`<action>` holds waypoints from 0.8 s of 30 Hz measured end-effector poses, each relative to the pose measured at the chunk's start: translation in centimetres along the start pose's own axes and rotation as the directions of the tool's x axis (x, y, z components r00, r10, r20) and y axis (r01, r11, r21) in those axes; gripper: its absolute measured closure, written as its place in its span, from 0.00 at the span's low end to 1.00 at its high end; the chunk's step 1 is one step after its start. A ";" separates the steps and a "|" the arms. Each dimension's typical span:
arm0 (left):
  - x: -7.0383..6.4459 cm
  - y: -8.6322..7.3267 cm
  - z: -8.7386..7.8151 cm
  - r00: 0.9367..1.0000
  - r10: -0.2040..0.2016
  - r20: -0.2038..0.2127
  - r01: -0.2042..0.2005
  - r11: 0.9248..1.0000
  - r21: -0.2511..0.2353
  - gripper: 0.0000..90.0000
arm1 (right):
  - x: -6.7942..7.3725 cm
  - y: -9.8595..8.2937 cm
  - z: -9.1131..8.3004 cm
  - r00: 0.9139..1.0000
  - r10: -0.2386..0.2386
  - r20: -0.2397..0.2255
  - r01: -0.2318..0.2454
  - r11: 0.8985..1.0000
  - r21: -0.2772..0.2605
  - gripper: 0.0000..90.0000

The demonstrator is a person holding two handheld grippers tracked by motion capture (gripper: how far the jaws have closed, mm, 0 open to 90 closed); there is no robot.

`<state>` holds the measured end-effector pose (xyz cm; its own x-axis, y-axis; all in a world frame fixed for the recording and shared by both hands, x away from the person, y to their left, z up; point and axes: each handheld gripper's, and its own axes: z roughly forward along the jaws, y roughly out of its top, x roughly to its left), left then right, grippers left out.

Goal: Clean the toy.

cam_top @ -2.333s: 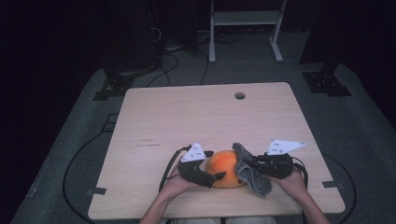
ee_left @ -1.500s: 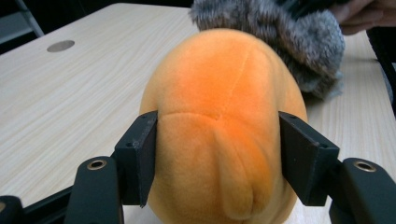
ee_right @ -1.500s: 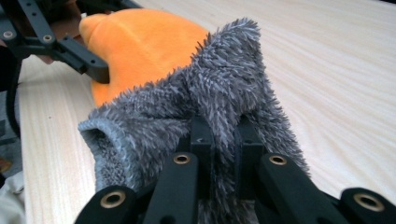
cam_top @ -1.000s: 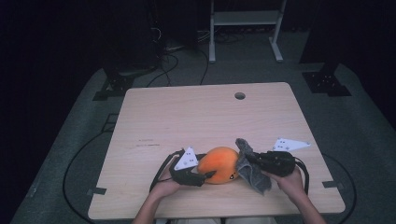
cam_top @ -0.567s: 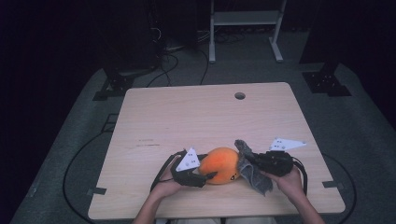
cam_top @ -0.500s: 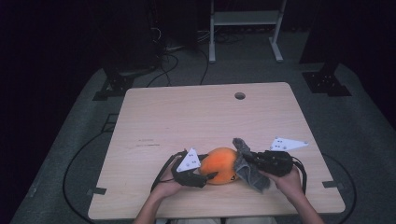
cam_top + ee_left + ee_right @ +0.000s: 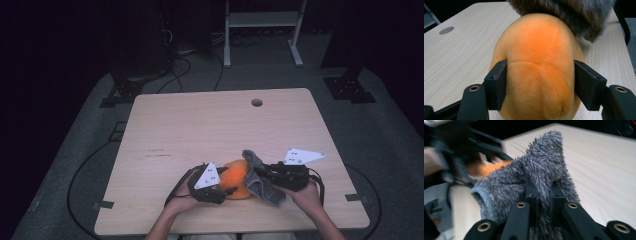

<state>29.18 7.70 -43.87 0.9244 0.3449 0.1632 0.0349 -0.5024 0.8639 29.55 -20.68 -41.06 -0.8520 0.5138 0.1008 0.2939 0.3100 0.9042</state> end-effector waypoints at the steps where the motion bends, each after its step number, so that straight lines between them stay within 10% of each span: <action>1: 0.0 0.0 0.0 1.000 -0.008 0.008 0.008 1.000 -0.005 0.37 | 0.0 0.0 0.0 1.000 0.000 0.000 0.000 1.000 0.000 0.90; 4: 0.7 0.2 -0.4 0.996 -0.084 0.021 0.084 0.996 -0.018 0.19 | -0.2 -0.6 0.3 1.000 0.011 0.016 -0.011 1.000 0.019 0.90; 5: 1.3 0.4 -0.6 0.985 -0.170 0.003 0.170 0.985 0.003 0.14 | -0.3 -0.8 0.2 1.000 0.009 0.026 -0.009 1.000 0.021 0.90; 7: 1.6 0.1 -0.5 0.977 -0.215 0.017 0.214 0.977 0.020 0.13 | -0.6 -1.1 -0.2 0.999 0.023 0.026 -0.023 0.999 0.024 0.90; 14: 0.4 0.6 -0.1 0.993 -0.119 0.010 0.119 0.993 0.020 0.41 | -0.3 0.3 -1.4 0.999 -0.009 0.034 0.009 1.000 0.004 0.90; 18: -0.8 1.6 0.1 1.000 -0.006 -0.009 0.006 0.999 0.039 0.42 | 2.4 2.5 -0.6 0.992 -0.123 -0.019 0.124 0.992 0.027 0.90; 21: -0.7 1.3 0.1 1.000 -0.026 0.003 0.026 0.999 0.032 0.37 | 2.3 1.9 0.1 0.992 -0.125 -0.021 0.126 0.990 0.064 0.90; 24: 0.1 1.1 0.5 0.989 -0.146 0.006 0.146 0.988 0.047 0.18 | 1.7 1.4 -0.2 0.996 -0.090 -0.027 0.091 0.994 0.053 0.90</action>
<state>29.49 6.74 -43.14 0.9116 0.4097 0.0324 0.1870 -0.4837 0.8551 28.46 -19.56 -39.57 -0.8861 0.4625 0.0303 0.2379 0.3979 0.8861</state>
